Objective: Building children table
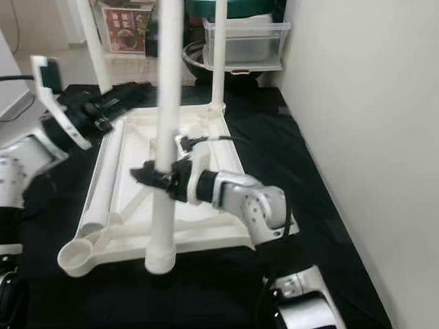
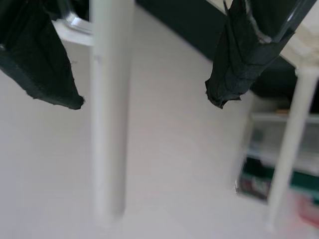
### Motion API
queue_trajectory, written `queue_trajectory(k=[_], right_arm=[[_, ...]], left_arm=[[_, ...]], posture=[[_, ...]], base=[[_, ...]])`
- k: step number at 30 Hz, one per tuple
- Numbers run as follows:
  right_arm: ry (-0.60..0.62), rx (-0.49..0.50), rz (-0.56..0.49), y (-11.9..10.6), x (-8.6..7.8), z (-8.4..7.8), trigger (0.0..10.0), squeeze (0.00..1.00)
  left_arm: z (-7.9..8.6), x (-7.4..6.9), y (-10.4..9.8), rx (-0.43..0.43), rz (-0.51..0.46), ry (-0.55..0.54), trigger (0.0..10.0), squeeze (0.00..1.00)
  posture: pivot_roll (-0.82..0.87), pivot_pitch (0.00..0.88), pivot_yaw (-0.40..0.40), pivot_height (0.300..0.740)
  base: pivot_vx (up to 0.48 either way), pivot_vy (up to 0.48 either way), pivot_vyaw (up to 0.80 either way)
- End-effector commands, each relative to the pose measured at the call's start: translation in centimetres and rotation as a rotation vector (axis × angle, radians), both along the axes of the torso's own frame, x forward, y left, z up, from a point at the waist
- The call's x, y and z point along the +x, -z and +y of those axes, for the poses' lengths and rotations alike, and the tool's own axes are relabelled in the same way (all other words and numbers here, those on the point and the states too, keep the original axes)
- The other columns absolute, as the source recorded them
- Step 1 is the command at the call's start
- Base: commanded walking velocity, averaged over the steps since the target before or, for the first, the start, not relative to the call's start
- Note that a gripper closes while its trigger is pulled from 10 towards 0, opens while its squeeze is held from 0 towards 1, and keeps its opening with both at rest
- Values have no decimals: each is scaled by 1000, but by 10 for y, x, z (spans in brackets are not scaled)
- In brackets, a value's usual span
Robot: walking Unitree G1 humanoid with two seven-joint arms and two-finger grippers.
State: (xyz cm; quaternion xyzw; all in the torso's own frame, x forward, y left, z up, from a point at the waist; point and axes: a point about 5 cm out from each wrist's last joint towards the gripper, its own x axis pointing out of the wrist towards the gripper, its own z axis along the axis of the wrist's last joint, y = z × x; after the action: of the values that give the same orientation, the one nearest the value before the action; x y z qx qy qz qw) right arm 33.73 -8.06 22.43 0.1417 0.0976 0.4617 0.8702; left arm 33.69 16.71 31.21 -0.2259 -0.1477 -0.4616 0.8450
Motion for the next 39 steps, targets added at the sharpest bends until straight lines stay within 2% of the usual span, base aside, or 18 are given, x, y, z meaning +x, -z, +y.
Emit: queue_trajectory(k=[1,2,4,5,7,12,16,19,20,21,22,23,24,25,27,29,30,39], right_arm=[[102,14,-74,-14,8,-15,0,0],[209,6,-95,-22,18,-38,0,0],[273,12,-118,-32,22,-54,0,0],[273,12,-118,-32,22,-54,0,0],[338,9,-165,-47,23,-72,0,0],[385,6,-210,-62,24,-81,0,0],[403,12,-224,-69,26,-83,0,0],[556,102,-303,-103,33,-92,0,0],[556,102,-303,-103,33,-92,0,0],[623,165,-337,-117,34,-97,0,0],[623,165,-337,-117,34,-97,0,0],[662,228,-374,-129,32,-101,0,0],[678,307,-411,-142,28,-103,0,0],[678,307,-411,-142,28,-103,0,0],[665,416,-445,-156,19,-103,0,0],[658,443,-443,-158,16,-102,0,0],[630,480,-414,-155,12,-97,0,0],[631,530,-310,-128,13,-88,0,0]], left_arm=[[5,-4,-5,-18,-13,-13,10000,0],[17,-18,-12,-81,-53,-49,10000,0],[26,-30,-14,-111,-75,-82,10000,0],[26,-30,-14,-111,-75,-82,10000,0],[37,-49,-11,-125,-84,-131,10000,0],[44,-65,-16,-123,-113,-143,10000,0],[45,-68,-14,-114,-107,-144,10000,0],[23,-59,29,17,62,-203,10000,0],[23,-59,29,17,62,-203,10000,0],[10,-52,49,36,164,-239,10000,0],[10,-52,49,36,164,-239,10000,0],[-1,-49,64,44,238,-252,10000,0],[-16,-50,78,58,301,-237,10000,0],[-16,-50,78,58,301,-237,10000,0],[-41,-57,96,115,348,-182,10000,0],[-49,-59,103,159,359,-173,10000,0],[-58,-63,116,260,358,-159,10000,0],[-67,-71,145,356,411,-157,10000,0]], posture=[[21,0,-38,740],[27,0,-48,740],[30,0,-55,740],[30,0,-55,740],[44,0,-66,740],[50,0,-69,740],[51,0,-69,740],[50,0,-71,740],[50,0,-71,740],[50,0,-71,740],[50,0,-71,740],[49,0,-70,740],[42,0,-67,740],[42,0,-67,740],[40,0,-66,740],[42,0,-67,740],[41,0,-64,740],[57,0,-76,740]], base=[[0,0,0],[0,0,0],[0,0,0],[0,0,0],[0,0,0],[0,0,0],[0,0,0],[0,0,0],[0,0,0],[0,0,0],[0,0,0],[0,0,0],[0,0,0],[0,0,0],[0,0,0],[0,0,0],[0,0,0],[0,0,0]])
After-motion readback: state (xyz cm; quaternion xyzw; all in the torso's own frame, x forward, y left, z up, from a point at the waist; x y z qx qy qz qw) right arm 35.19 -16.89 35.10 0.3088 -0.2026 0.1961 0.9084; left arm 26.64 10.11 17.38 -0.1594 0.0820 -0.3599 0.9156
